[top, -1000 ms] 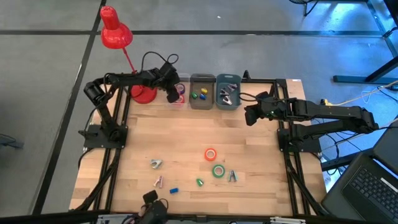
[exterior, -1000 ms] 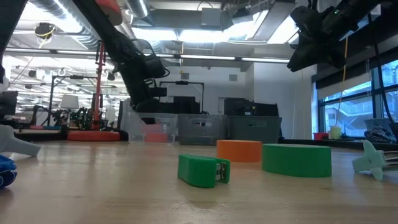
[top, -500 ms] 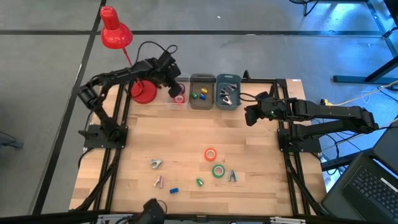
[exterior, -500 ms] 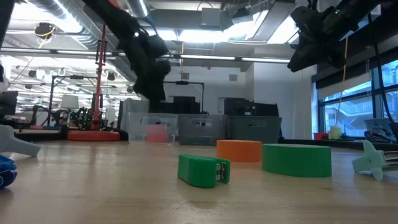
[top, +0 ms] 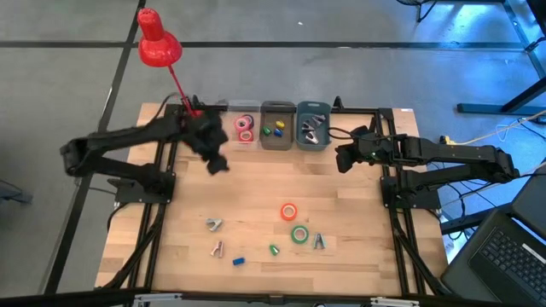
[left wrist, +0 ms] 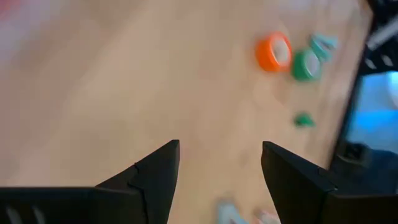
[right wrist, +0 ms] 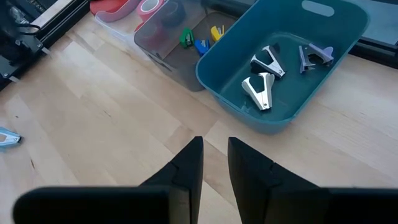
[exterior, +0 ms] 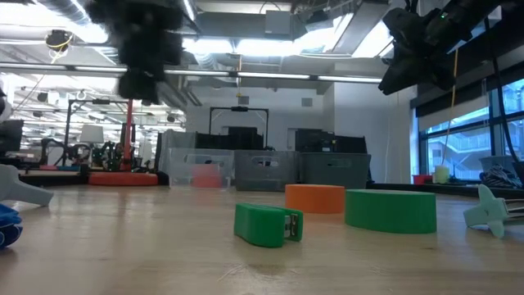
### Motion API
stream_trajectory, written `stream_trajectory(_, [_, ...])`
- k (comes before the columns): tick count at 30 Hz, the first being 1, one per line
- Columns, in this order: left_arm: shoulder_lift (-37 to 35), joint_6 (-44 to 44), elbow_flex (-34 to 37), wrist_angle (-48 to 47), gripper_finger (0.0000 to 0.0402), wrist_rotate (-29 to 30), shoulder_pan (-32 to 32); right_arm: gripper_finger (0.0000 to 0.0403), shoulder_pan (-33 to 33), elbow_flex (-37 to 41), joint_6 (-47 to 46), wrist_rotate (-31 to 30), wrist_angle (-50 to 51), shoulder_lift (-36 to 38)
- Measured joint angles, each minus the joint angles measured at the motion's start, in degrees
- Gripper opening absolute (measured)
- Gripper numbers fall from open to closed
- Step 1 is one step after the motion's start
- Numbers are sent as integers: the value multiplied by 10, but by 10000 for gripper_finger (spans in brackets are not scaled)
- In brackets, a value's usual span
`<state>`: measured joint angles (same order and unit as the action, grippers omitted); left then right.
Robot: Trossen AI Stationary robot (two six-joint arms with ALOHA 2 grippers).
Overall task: Pick and place Stapler, Stapler remover, tape
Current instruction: Put the left light blue staple remover into the blue bin
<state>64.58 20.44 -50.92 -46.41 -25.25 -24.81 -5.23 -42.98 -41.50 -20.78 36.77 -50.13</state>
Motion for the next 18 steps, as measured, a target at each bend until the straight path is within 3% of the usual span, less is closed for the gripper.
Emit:
stream_trajectory(5, [-96, 165, 92, 60, 216, 9, 134, 76, 0, 0, 2, -6, -1, 0])
stream_trajectory(9, [-138, 262, 137, 108, 217, 62, 227, 76, 0, 0, 0, -21, -4, 0])
stream_trajectory(12, [-144, 313, 153, 124, 216, 97, 286, 76, 0, 0, -1, -21, -13, 0])
stream_trajectory(18, [-112, 330, 168, 123, 215, 134, 386, 76, 0, 0, -1, -17, -25, 0])
